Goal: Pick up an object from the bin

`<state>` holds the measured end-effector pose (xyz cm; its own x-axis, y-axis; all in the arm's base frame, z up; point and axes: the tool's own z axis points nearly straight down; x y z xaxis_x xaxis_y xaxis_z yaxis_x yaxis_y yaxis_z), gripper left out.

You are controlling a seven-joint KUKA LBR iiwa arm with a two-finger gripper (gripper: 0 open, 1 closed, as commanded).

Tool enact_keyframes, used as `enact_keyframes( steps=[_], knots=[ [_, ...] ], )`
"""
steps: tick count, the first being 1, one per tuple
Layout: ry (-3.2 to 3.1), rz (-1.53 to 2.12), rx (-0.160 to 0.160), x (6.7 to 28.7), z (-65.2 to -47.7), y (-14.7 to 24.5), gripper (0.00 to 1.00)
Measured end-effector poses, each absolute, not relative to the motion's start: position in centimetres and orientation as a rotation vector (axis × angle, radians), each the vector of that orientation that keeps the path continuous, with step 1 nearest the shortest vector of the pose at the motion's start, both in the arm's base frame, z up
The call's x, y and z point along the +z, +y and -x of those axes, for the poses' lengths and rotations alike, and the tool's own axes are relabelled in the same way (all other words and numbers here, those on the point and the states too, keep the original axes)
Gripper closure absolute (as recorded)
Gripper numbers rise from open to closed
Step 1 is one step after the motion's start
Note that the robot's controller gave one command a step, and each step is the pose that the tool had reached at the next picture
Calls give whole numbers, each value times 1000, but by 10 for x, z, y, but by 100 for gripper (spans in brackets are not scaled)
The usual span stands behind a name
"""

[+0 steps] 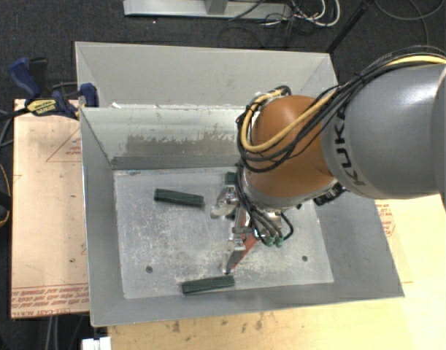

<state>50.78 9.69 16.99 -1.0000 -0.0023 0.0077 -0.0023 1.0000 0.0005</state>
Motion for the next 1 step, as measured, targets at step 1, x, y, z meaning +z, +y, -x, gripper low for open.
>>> enact_keyframes(
  steps=[1],
  knots=[
    [-3141, 0, -2, 174, -510, 96, 0]
  ],
)
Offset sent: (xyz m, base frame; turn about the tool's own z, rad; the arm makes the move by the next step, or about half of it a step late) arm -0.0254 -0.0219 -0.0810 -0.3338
